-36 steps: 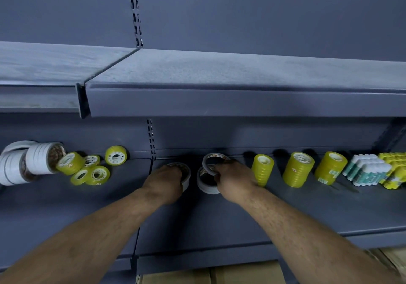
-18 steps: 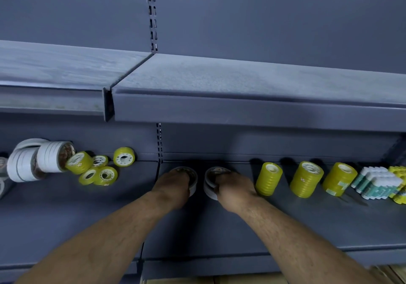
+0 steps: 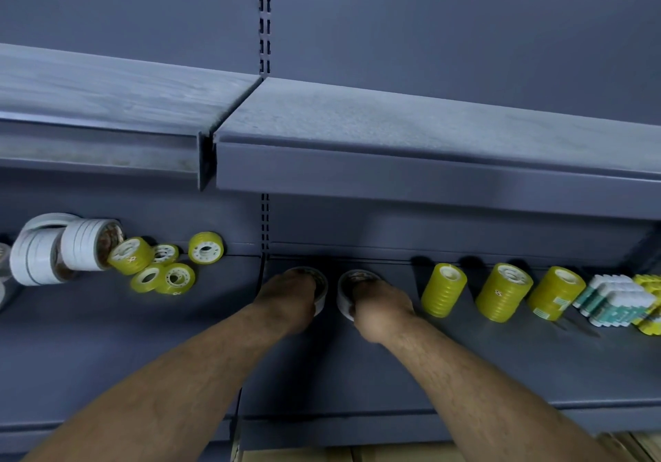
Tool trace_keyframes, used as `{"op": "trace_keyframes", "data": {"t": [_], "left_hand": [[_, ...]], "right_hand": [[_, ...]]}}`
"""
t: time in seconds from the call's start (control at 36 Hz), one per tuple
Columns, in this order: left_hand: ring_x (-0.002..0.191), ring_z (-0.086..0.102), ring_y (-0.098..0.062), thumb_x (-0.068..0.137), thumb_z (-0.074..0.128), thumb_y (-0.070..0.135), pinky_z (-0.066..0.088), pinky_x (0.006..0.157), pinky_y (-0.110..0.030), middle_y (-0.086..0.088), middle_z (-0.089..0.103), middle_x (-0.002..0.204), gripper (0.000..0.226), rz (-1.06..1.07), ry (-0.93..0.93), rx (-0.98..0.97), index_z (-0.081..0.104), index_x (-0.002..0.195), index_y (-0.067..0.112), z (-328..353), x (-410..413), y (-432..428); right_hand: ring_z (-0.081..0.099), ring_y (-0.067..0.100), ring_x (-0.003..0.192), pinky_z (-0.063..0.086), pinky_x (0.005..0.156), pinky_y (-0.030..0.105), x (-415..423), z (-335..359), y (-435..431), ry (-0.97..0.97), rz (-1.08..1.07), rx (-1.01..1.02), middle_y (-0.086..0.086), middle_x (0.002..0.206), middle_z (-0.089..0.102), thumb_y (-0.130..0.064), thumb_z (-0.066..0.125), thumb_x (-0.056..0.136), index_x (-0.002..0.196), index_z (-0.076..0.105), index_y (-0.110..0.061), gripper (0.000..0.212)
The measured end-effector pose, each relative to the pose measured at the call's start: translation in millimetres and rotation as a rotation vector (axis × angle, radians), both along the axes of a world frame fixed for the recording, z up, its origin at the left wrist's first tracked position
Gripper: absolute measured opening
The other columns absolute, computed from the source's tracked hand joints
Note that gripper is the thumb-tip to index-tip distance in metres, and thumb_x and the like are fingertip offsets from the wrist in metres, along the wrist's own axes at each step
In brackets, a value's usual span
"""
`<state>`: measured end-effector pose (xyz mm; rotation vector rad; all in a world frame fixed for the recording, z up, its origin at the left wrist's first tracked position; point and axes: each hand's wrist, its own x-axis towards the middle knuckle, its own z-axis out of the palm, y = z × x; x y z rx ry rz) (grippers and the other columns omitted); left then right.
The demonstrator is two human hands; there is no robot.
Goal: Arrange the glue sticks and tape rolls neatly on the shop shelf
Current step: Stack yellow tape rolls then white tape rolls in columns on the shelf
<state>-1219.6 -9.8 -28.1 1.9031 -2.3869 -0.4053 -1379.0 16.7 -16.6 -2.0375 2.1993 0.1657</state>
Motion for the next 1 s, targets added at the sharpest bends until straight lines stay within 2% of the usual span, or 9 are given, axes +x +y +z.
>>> {"op": "trace_keyframes", "data": {"t": [0.14, 0.28, 0.44, 0.64, 0.78, 0.92, 1.0], "left_hand": [[0.125, 0.055, -0.031, 0.091, 0.059, 0.031, 0.046, 0.101, -0.033, -0.012, 0.058, 0.136, 0.042, 0.001, 0.015, 0.009, 0.062, 0.128, 0.011, 0, 0, 0], [0.129, 0.053, -0.029, 0.090, 0.062, 0.029, 0.045, 0.103, -0.033, -0.010, 0.054, 0.140, 0.045, -0.005, 0.012, 0.042, 0.058, 0.133, 0.014, 1, 1, 0], [0.134, 0.046, -0.028, 0.091, 0.064, 0.015, 0.041, 0.105, -0.030, -0.010, 0.047, 0.146, 0.051, -0.060, -0.007, 0.056, 0.050, 0.140, 0.011, -2, 1, 1], [0.135, 0.045, -0.029, 0.091, 0.064, 0.010, 0.041, 0.108, -0.033, -0.010, 0.045, 0.149, 0.056, -0.067, -0.040, 0.054, 0.046, 0.144, 0.012, -1, -1, 2], [0.133, 0.047, -0.029, 0.089, 0.065, 0.011, 0.043, 0.106, -0.034, -0.010, 0.048, 0.146, 0.055, -0.066, -0.074, 0.072, 0.048, 0.142, 0.012, -1, -1, 1], [0.131, 0.049, -0.028, 0.087, 0.068, 0.016, 0.046, 0.104, -0.035, -0.009, 0.051, 0.142, 0.053, -0.059, -0.098, 0.118, 0.051, 0.137, 0.014, 0, -3, -3], [0.128, 0.043, -0.029, 0.076, 0.075, 0.031, 0.047, 0.100, -0.047, -0.005, 0.045, 0.139, 0.061, -0.057, -0.083, 0.014, 0.046, 0.129, 0.021, 5, -4, -6]], "right_hand": [[0.059, 0.030, 0.124, 0.050, 0.092, 0.032, 2, 6, -2, 0.024, -0.010, 0.094, 0.008, 0.136, 0.060, -0.013, 0.069, 0.088, 0.126, 0.062, -0.013, 0.039], [0.054, 0.029, 0.131, 0.049, 0.099, 0.033, 2, 4, -4, 0.030, -0.007, 0.119, 0.007, 0.146, 0.053, -0.011, 0.071, 0.085, 0.141, 0.052, -0.015, 0.059], [0.059, 0.029, 0.124, 0.052, 0.093, 0.032, 5, 11, -5, 0.027, 0.001, 0.130, 0.008, 0.136, 0.060, -0.010, 0.069, 0.087, 0.125, 0.062, -0.011, 0.038], [0.058, 0.028, 0.125, 0.053, 0.092, 0.032, 5, 9, -5, 0.080, 0.036, 0.095, 0.007, 0.138, 0.058, -0.010, 0.071, 0.087, 0.128, 0.058, -0.010, 0.043], [0.059, 0.027, 0.121, 0.052, 0.085, 0.030, 4, 6, -5, 0.100, 0.047, 0.087, 0.006, 0.133, 0.060, -0.009, 0.069, 0.087, 0.122, 0.060, -0.011, 0.036], [0.061, 0.026, 0.118, 0.054, 0.083, 0.031, 1, 7, -6, 0.063, 0.054, 0.101, 0.002, 0.132, 0.061, -0.020, 0.071, 0.085, 0.125, 0.059, -0.017, 0.042], [0.062, 0.023, 0.112, 0.048, 0.073, 0.028, -7, 15, -10, -0.004, 0.099, 0.020, -0.003, 0.120, 0.064, -0.036, 0.074, 0.074, 0.107, 0.061, -0.027, 0.036]]}}
